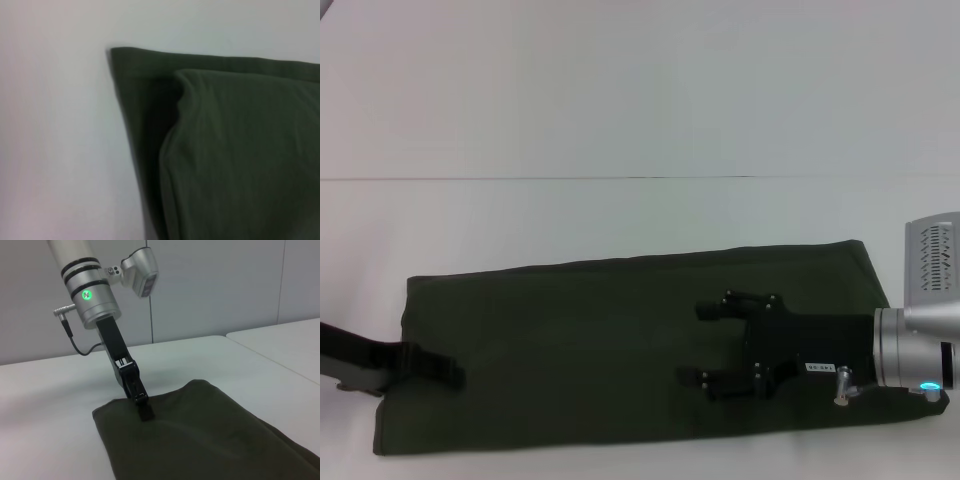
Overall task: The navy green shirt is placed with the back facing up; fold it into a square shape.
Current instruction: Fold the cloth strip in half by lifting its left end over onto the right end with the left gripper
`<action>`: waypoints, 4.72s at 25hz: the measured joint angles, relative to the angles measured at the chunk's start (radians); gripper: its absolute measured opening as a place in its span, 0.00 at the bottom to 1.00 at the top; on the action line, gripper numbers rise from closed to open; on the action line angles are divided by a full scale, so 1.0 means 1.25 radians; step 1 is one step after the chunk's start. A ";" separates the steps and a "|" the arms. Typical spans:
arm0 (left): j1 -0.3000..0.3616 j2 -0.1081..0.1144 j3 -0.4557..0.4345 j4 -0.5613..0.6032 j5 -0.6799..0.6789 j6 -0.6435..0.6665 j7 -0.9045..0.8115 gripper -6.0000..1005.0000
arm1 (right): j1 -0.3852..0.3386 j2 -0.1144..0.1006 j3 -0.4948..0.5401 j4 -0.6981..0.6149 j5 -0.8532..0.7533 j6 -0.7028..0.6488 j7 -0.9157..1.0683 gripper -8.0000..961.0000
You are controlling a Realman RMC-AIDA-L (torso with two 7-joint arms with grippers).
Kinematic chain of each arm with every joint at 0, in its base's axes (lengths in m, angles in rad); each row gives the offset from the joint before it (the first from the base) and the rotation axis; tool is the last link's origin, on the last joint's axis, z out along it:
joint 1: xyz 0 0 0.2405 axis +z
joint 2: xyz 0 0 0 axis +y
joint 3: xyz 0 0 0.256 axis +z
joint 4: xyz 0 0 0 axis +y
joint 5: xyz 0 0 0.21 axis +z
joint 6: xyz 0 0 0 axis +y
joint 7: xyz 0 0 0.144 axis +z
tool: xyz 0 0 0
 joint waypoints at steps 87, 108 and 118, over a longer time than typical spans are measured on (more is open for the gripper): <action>-0.016 0.128 -0.123 0.117 0.043 0.268 -0.015 0.09 | -0.003 0.000 -0.006 -0.004 -0.002 -0.001 -0.002 0.97; -0.083 -0.031 -0.123 0.010 -0.315 0.278 -0.032 0.09 | -0.042 -0.002 0.003 -0.008 0.000 0.019 -0.007 0.97; -0.068 -0.119 -0.128 -0.034 -0.401 0.196 -0.020 0.10 | -0.052 -0.003 0.007 -0.009 0.000 0.021 -0.007 0.97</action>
